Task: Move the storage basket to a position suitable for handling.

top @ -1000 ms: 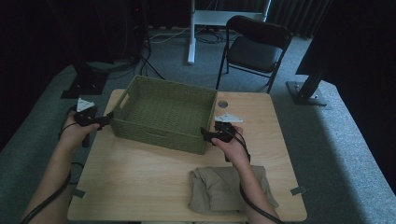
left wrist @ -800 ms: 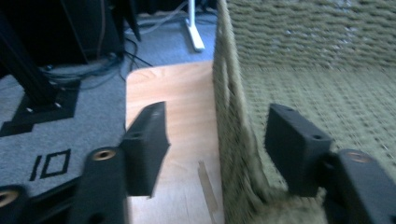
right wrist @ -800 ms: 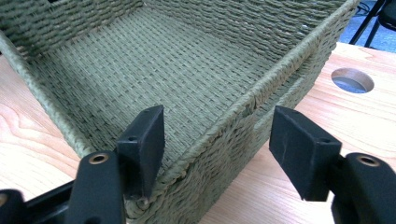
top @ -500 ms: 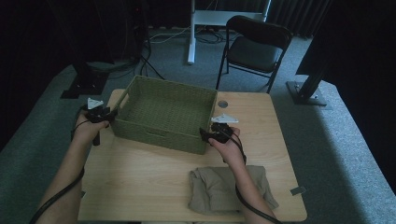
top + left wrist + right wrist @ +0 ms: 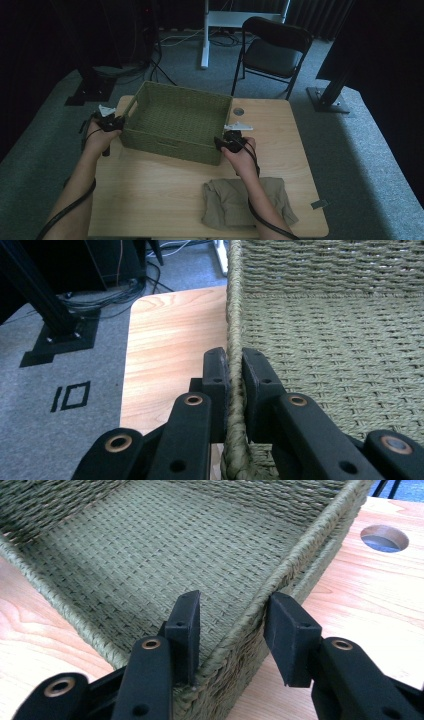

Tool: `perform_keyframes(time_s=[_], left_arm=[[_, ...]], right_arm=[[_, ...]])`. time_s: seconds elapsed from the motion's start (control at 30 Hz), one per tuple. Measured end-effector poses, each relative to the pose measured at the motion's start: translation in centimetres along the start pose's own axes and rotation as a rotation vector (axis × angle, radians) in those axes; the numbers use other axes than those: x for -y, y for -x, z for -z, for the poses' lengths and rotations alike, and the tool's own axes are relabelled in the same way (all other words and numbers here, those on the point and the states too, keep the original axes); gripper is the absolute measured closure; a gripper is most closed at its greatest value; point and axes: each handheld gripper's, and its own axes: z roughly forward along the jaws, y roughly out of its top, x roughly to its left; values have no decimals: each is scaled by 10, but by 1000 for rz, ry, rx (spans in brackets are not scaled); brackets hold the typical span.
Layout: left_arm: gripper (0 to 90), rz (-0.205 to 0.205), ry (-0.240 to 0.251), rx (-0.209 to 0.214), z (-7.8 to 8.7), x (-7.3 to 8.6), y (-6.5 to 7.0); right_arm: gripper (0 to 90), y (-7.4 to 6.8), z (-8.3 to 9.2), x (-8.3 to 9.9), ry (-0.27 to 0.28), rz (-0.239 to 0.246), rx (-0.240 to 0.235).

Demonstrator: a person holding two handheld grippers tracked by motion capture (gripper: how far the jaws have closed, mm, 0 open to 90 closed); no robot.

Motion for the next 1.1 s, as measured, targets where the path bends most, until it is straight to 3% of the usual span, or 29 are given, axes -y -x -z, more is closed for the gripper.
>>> perform_keyframes(time_s=[0.23, 0.5, 0.7, 1.0, 1.1], left_arm=[[844, 22, -17, -4, 9, 4, 5], [844, 49, -11, 2, 28, 17, 14], [841, 92, -9, 22, 39, 25, 19], [833, 75, -22, 20, 52, 31, 29], [831, 89, -17, 31, 55, 34, 31]], right_arm=[[625, 2, 1, 0, 0, -20, 21], [674, 4, 1, -1, -6, 8, 80], [704, 9, 3, -1, -11, -19, 75], [722, 13, 9, 2, -26, -15, 81], [725, 15, 12, 4, -26, -23, 74]])
